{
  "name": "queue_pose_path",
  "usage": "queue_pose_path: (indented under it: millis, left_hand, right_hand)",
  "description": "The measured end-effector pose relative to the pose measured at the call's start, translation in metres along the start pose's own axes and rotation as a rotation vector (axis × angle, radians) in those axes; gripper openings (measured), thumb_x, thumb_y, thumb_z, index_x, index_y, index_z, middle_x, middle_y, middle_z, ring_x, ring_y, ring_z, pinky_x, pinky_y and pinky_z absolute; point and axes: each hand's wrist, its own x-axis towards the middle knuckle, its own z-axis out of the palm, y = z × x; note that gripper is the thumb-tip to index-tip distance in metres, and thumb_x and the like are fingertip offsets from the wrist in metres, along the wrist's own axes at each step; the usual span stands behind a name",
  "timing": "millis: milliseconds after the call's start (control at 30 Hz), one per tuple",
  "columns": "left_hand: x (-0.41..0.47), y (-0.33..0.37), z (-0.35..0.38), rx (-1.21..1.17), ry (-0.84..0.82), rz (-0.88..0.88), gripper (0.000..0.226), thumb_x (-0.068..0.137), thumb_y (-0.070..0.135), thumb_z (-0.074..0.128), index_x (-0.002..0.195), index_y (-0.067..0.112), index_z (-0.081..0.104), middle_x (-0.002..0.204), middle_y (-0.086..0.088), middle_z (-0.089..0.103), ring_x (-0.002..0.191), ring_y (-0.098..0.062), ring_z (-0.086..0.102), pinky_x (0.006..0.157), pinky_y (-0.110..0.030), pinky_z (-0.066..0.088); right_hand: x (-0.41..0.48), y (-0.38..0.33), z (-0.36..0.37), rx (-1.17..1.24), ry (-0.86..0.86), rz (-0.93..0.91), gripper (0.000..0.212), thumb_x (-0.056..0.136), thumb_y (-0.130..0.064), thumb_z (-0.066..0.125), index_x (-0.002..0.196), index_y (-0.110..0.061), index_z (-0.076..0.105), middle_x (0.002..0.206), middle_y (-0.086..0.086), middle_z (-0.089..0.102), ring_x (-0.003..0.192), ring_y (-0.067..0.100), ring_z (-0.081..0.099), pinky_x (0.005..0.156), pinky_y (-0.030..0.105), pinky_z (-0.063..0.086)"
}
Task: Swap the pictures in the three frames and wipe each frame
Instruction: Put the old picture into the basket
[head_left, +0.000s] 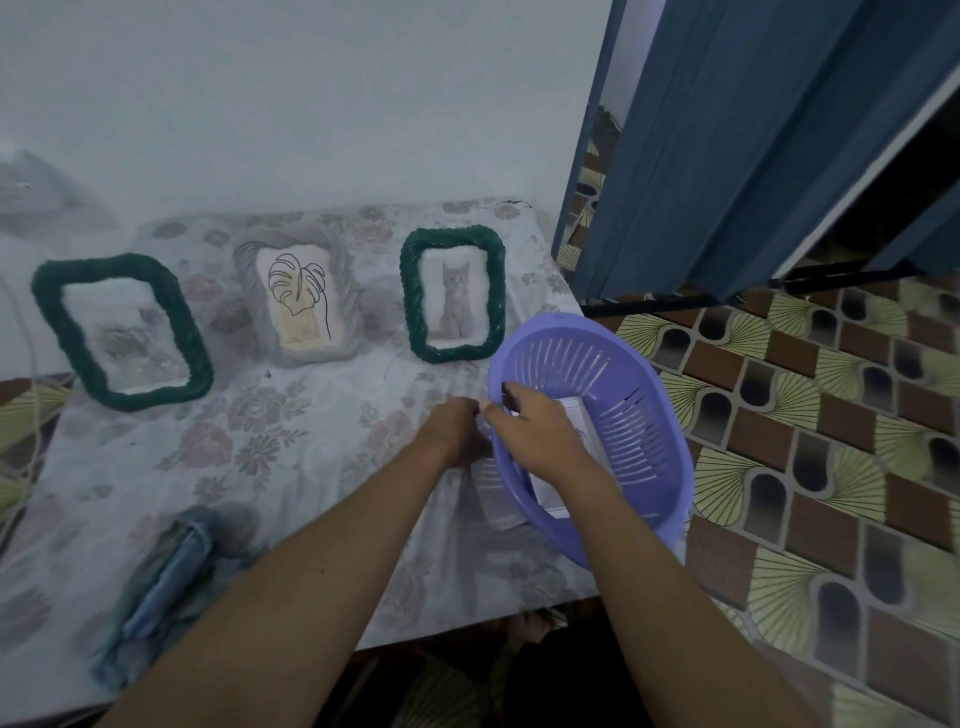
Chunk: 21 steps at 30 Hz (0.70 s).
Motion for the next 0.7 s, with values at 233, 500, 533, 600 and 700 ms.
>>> queue_pose_path:
  millis: [233,500,533,600,700]
  left_hand:
    - [-0.024,-0.022,-0.009,-0.364,0.087,-0.183,0.033,0.079,0.013,0.070,0.108,0.013,0.055,0.105,-0.012,0.064,0.078,-0.026,0.064,0.051,-0.032,0.056]
    - [-0.069,-0.079,-0.024,-0.674,0.309,-0.282,0.041,0.076,0.010,0.071,0.112,0.020,0.053,0.108,-0.010,0.060,0.094,-0.032,0.062,0.074,-0.046,0.060]
    - [-0.074,-0.085,-0.025,-0.697,0.328,-0.287,0.042,0.076,0.009,0.072,0.112,0.020,0.053,0.109,-0.010,0.060,0.095,-0.031,0.062,0.076,-0.046,0.059]
    - [-0.086,-0.093,-0.029,-0.751,0.351,-0.285,0.044,0.076,0.008,0.073,0.113,0.020,0.053,0.111,-0.010,0.059,0.096,-0.031,0.062,0.076,-0.048,0.059]
    - [-0.101,-0.100,-0.033,-0.840,0.366,-0.281,0.046,0.078,0.003,0.071,0.117,0.018,0.052,0.113,-0.009,0.056,0.095,-0.031,0.061,0.062,-0.042,0.061]
  right_hand:
    - [-0.002,-0.001,0.005,-0.027,0.004,0.015,0.020,0.099,-0.030,0.052,0.093,-0.012,0.058,0.090,0.004,0.061,0.088,0.024,0.056,0.073,0.030,0.037]
    - [-0.005,-0.005,0.014,-0.045,-0.050,0.086,0.048,0.099,-0.031,0.057,0.138,-0.004,0.049,0.139,0.015,0.054,0.125,0.032,0.051,0.098,0.038,0.040]
    - [-0.005,-0.004,0.015,-0.056,-0.050,0.101,0.055,0.099,-0.032,0.056,0.144,-0.005,0.041,0.144,0.014,0.050,0.129,0.032,0.048,0.100,0.037,0.039]
    - [-0.006,-0.006,0.019,-0.081,-0.032,0.109,0.071,0.099,-0.034,0.055,0.155,-0.009,0.019,0.156,0.012,0.035,0.139,0.032,0.038,0.107,0.038,0.034]
    - [-0.016,-0.018,0.029,-0.220,0.076,-0.016,0.074,0.097,-0.030,0.054,0.157,-0.016,0.013,0.161,0.012,0.023,0.149,0.030,0.015,0.116,0.050,0.024]
